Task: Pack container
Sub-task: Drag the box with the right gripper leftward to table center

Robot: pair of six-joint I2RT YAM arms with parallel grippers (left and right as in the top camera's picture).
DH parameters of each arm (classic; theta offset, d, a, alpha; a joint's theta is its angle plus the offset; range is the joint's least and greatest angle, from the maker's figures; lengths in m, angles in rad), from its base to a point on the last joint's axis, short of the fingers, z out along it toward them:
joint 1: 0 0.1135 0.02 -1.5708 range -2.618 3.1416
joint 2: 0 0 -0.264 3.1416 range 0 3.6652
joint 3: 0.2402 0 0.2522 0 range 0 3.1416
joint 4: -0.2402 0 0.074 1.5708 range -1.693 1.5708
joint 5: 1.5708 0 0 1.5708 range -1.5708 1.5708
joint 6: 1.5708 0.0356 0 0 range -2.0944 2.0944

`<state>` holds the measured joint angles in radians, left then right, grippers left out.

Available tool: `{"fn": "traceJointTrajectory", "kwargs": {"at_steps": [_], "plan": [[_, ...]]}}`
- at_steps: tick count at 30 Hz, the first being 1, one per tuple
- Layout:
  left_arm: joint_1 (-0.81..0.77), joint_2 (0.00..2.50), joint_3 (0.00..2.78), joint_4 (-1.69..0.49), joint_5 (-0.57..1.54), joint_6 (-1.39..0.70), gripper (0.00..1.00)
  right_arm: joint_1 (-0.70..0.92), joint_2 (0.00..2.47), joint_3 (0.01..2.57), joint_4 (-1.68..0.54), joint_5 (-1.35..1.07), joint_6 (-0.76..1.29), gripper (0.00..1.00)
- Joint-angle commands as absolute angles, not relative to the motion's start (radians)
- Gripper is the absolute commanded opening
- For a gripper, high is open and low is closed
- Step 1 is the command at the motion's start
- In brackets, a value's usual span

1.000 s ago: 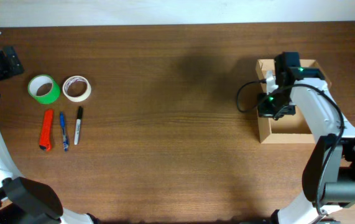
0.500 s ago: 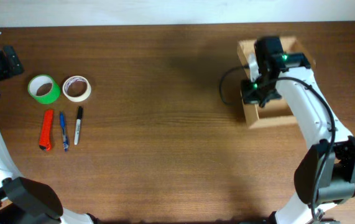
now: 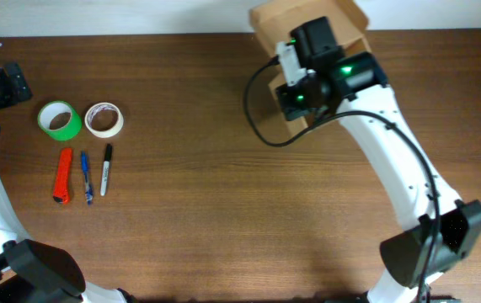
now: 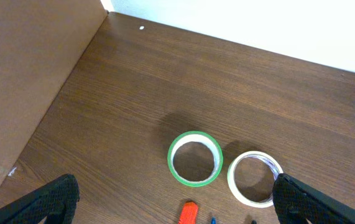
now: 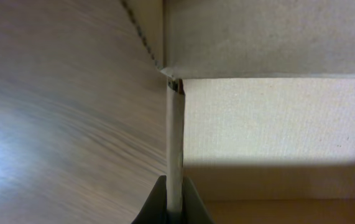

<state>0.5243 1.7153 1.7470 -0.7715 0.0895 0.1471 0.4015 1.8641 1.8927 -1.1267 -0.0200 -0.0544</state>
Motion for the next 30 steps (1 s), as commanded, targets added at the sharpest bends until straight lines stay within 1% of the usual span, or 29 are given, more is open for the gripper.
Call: {"fn": "traceJointTrajectory", "kwargs": {"at_steps": [1, 9, 14, 22, 30], "plan": [[0.531, 1.726, 1.768, -0.772, 0.085, 0.163, 0.99, 0.465, 1.931, 1.967, -1.136, -0.03, -0.045, 0.04], [0.531, 1.726, 1.768, -0.772, 0.085, 0.163, 0.99, 0.623, 2.101, 2.168, -1.221, -0.033, -0.05, 0.03], [0.531, 1.726, 1.768, -0.772, 0.085, 0.163, 0.99, 0.696, 2.154, 2.183, -1.242, -0.03, -0.056, 0.04], [0.531, 1.726, 1.768, -0.772, 0.085, 0.163, 0.99, 0.714, 2.2, 2.183, -1.26, -0.033, -0.006, 0.04], [0.531, 1.726, 1.768, -0.772, 0.085, 0.163, 0.99, 0.743, 2.261, 2.182, -1.23, -0.044, 0.021, 0.04]]}}
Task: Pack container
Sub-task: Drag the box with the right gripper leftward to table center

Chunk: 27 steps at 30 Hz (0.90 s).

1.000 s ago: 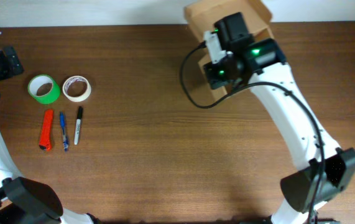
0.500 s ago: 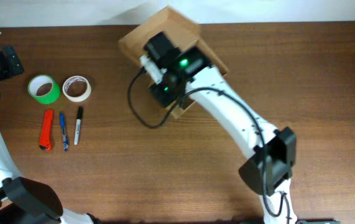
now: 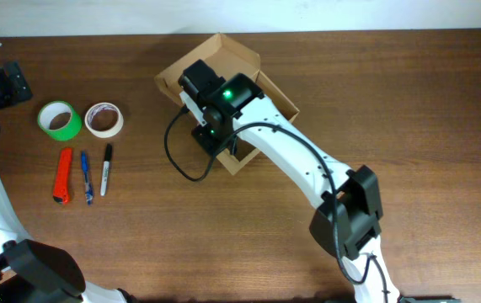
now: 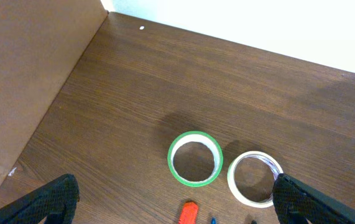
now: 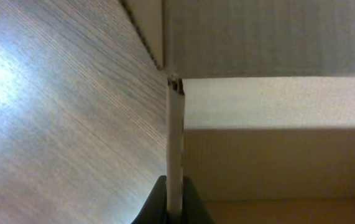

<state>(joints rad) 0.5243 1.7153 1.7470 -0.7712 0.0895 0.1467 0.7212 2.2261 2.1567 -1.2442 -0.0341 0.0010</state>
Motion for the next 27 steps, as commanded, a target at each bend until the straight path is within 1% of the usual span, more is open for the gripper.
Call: {"fn": "traceJointTrajectory", "kwargs": {"at_steps": [1, 27], "plan": [[0.531, 1.726, 1.768, -0.772, 0.085, 0.163, 0.99, 0.747, 2.264, 2.182, -1.227, -0.044, 0.029, 0.03], [0.531, 1.726, 1.768, -0.772, 0.085, 0.163, 0.99, 0.766, 2.363, 2.181, -1.173, -0.044, 0.047, 0.03]]}}
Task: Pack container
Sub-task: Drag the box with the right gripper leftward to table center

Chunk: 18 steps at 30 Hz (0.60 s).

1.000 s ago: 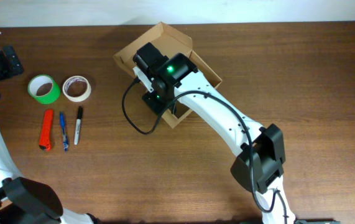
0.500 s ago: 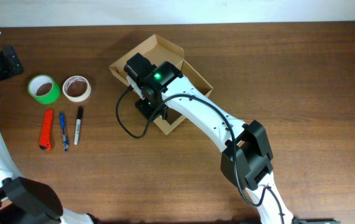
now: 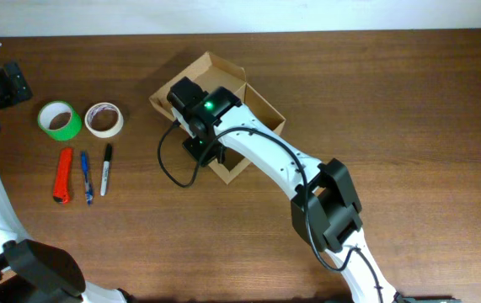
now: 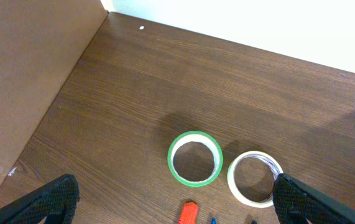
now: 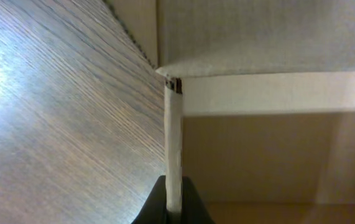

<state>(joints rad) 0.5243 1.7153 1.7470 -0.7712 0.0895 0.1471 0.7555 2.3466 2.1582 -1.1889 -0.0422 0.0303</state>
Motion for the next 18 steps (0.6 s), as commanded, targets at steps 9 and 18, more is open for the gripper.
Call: {"fn": "traceJointTrajectory", "kwargs": {"at_steps": [9, 18], "plan": [[0.531, 1.726, 1.768, -0.772, 0.085, 0.163, 0.99, 0.759, 2.363, 2.181, -1.105, -0.045, 0.061, 0.04], [0.531, 1.726, 1.768, -0.772, 0.085, 0.163, 0.99, 0.76, 2.365, 2.181, -1.073, -0.053, 0.069, 0.03]]}}
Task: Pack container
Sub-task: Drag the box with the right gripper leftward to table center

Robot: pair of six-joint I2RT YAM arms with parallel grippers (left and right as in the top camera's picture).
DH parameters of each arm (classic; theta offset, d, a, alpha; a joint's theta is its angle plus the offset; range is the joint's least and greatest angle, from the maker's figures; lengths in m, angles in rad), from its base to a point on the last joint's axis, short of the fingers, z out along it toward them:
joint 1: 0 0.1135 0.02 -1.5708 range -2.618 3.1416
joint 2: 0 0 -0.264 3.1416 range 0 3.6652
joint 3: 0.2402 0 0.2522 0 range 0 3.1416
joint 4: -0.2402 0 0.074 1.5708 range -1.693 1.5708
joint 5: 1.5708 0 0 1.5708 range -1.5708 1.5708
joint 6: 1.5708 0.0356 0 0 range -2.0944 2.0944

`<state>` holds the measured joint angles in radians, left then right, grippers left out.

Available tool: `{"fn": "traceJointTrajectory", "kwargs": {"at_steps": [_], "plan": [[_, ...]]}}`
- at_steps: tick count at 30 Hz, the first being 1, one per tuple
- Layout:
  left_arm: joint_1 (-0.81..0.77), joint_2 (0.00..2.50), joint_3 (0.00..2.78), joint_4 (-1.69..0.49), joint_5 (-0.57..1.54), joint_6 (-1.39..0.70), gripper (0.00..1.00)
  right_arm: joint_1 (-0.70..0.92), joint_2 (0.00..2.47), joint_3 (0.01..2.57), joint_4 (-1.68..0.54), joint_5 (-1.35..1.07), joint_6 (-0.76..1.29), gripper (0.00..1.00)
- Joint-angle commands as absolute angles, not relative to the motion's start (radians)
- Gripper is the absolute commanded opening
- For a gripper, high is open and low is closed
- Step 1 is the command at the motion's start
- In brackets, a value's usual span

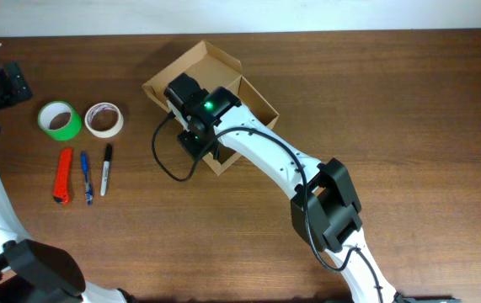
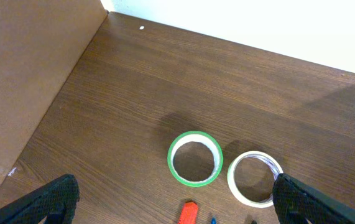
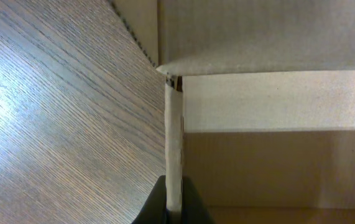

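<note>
An open cardboard box (image 1: 211, 101) sits on the table left of centre. My right gripper (image 1: 200, 145) is shut on the box's near-left wall (image 3: 174, 143), which runs up the middle of the right wrist view with the box's inside to its right. A green tape roll (image 1: 60, 120), a white tape roll (image 1: 104, 119), a red cutter (image 1: 62, 176), a blue pen (image 1: 85, 178) and a black marker (image 1: 105, 169) lie at the left. My left gripper (image 2: 174, 202) hangs open above the green tape roll (image 2: 194, 158) and white tape roll (image 2: 255, 179).
A brown board (image 2: 22, 81) stands along the left side of the left wrist view. The table's far edge (image 1: 240, 34) meets a white wall. The right arm (image 1: 307, 185) stretches across the middle of the table.
My right gripper has shifted the box a little further left and toward the far edge. The left gripper and the items at the left have not moved.
The box stood at the far edge, right of centre, with my right gripper shut on its wall. Then it was left of centre, nearer the tapes. At each later moment it stood slightly further left, the grip unchanged. My left arm stayed still throughout.
</note>
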<state>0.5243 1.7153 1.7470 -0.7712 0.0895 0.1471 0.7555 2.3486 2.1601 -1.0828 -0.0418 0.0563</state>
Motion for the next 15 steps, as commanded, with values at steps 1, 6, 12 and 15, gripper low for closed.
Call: {"fn": "traceJointTrajectory", "kwargs": {"at_steps": [1, 6, 12, 15], "plan": [[0.531, 1.726, 1.768, -0.772, 0.085, 0.163, 0.99, 0.76, 2.365, 2.181, -1.073, -0.056, 0.07, 0.04], [0.531, 1.726, 1.768, -0.772, 0.085, 0.163, 0.99, 0.767, 2.365, 2.176, -1.08, -0.122, 0.08, 0.04], [0.531, 1.726, 1.768, -0.772, 0.085, 0.163, 0.99, 0.774, 2.366, 2.17, -1.072, -0.121, 0.087, 0.03], [0.531, 1.726, 1.768, -0.772, 0.085, 0.163, 0.99, 0.775, 2.371, 2.169, -1.073, -0.136, 0.087, 0.03]]}}
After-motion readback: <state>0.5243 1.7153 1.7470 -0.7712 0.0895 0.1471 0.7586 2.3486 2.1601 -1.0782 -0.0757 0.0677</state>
